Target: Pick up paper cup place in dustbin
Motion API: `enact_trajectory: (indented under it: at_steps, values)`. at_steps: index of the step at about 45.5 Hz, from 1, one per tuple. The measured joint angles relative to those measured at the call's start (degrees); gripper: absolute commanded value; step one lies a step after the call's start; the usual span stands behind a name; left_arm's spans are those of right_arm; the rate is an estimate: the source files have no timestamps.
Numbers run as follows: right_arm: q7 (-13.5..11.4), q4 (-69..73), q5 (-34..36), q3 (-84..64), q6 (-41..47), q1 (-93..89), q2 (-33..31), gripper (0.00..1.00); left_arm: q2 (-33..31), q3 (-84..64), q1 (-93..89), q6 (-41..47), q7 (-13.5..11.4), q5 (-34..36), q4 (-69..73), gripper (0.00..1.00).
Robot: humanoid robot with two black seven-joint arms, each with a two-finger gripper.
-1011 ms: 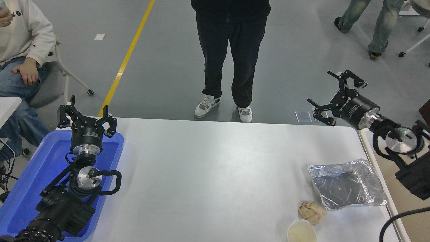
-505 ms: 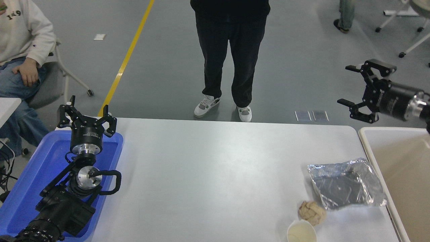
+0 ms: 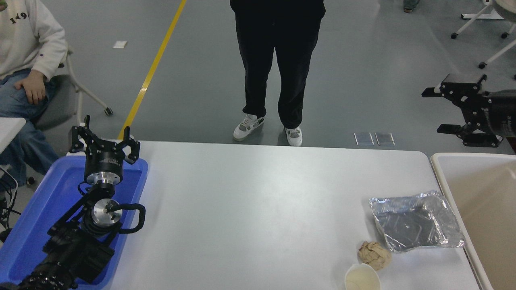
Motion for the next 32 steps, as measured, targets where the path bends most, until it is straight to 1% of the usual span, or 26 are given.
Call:
enact_trajectory:
  at_steps: [8, 14, 20, 25, 32]
  values:
    - [0.0, 5.5, -2.0, -16.2, 0.7, 15.1, -1.8, 1.00, 0.0, 0.0, 0.0, 0.0, 0.0, 0.0, 0.0, 0.99]
    - [0.0, 8.2, -3.4, -29.3, 2.3, 27.4, -0.8, 1.00, 0.0, 0.0, 0.0, 0.0, 0.0, 0.0, 0.0, 0.99]
    - [0.4, 9.5, -3.8, -42.7, 4.1, 39.5, 3.5, 1.00, 0.0, 0.0, 0.0, 0.0, 0.0, 0.0, 0.0, 0.99]
    - [2.0, 10.7, -3.7, -55.0, 6.0, 50.7, 8.9, 1.00, 0.0, 0.0, 0.0, 0.0, 0.0, 0.0, 0.0, 0.99]
    - [3.6, 12.3, -3.7, -64.4, 9.7, 61.6, 13.9, 1.00, 0.0, 0.0, 0.0, 0.0, 0.0, 0.0, 0.0, 0.99]
